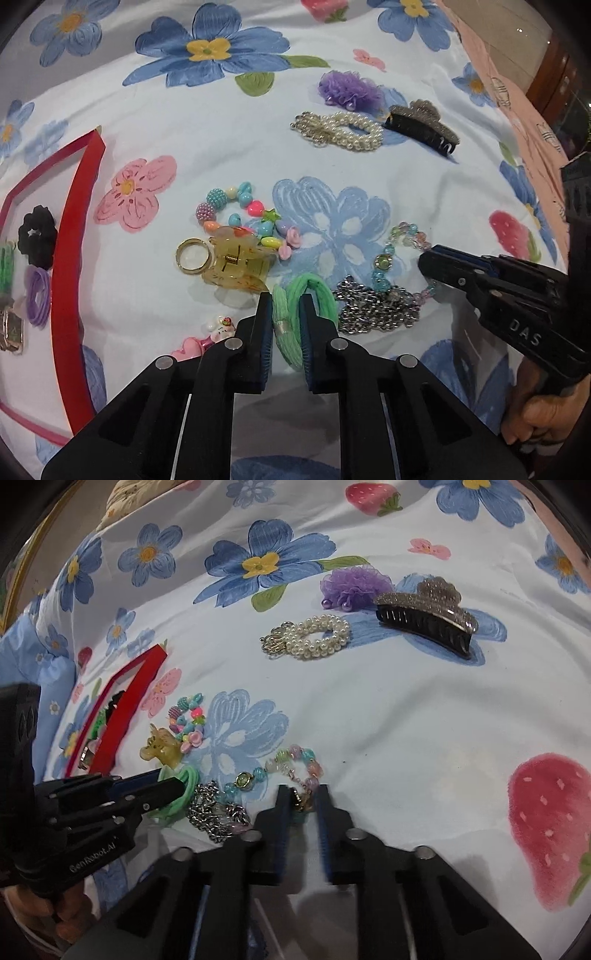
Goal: Organize jewelry
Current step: 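Grasp the light green hair tie with the left tool while the right tool grasps the beaded bracelet, then carry both items into the red tray and open both tools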
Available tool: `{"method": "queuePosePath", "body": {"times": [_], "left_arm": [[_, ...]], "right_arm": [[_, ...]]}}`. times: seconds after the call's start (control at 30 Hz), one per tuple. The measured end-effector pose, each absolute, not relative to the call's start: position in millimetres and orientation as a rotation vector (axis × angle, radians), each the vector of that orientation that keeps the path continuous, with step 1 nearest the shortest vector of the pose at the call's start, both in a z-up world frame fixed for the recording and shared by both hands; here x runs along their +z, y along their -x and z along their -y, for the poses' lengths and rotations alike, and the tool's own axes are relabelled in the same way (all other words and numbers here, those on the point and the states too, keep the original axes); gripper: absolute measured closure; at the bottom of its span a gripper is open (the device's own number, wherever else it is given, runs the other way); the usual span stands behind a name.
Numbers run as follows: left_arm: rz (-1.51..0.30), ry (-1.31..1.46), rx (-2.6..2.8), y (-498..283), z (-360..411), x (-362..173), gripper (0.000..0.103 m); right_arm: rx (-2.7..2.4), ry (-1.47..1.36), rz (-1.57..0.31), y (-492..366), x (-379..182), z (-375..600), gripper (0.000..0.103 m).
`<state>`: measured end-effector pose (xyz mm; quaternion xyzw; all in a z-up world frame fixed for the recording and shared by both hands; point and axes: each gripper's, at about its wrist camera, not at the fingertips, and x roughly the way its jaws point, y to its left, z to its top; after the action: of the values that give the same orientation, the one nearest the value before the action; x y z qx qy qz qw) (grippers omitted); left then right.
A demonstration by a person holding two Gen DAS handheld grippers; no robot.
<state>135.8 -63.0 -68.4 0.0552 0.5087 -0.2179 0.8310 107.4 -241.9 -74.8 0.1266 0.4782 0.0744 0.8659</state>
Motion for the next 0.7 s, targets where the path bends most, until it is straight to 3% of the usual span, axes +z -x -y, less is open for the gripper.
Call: {"method": "queuePosePath", "body": {"times": [0.7], "left_arm": [[-0.908, 0.074, -0.388, -101.4, -24.0, 5.7, 0.092]], "right_arm": [[0.275, -0.291, -0.842, -92.5, 1.1, 217.7, 0.093]]}}
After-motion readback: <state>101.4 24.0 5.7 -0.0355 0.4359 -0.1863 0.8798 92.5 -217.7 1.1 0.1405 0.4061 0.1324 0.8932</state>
